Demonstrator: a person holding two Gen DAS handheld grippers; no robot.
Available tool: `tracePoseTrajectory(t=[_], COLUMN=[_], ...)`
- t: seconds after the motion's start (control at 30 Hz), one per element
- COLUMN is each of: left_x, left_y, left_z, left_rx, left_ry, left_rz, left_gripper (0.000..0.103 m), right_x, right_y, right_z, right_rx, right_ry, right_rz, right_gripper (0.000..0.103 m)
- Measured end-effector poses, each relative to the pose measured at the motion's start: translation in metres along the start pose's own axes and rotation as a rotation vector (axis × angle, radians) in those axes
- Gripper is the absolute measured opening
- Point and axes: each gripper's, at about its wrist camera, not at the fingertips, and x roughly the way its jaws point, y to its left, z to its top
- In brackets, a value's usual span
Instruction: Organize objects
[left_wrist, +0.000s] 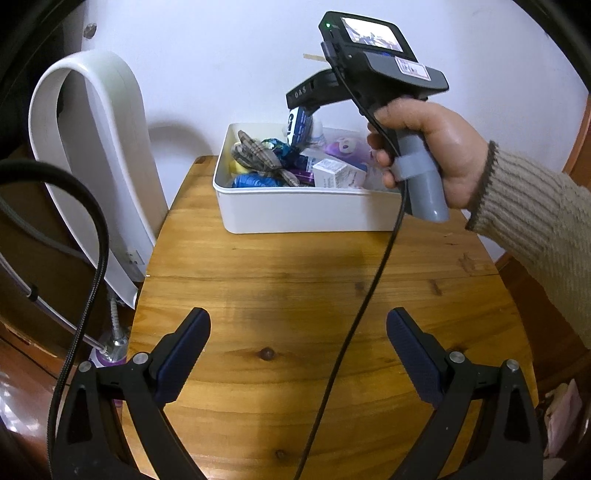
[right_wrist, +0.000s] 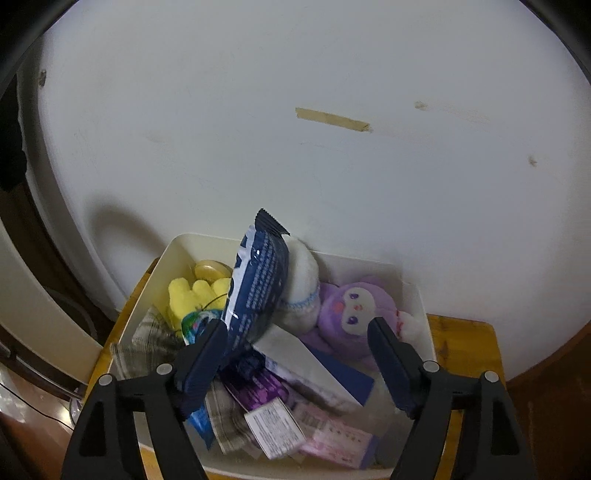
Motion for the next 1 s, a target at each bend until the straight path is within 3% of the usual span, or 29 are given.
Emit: tracePoseTrajectory(t=[0.47,1.0], left_x=[-0.040,-0.081], left_y=[-0.022,-0.055], left_z=[-0.007,-0.024], left_rx=[0.037,0.087], left_ry=[-0.040,-0.053], left_rz=[-0.010,-0.044], left_gripper=[0.097,0.097], right_x=[-0.047,-0.120], right_y=[-0.029,-0.107], right_z=[-0.042,-0.138], right_rx=[0.044,0.227], right_ry=[0.014,0.108], right_rz=[-0.038,-0.022], right_gripper=[0.079,0.079])
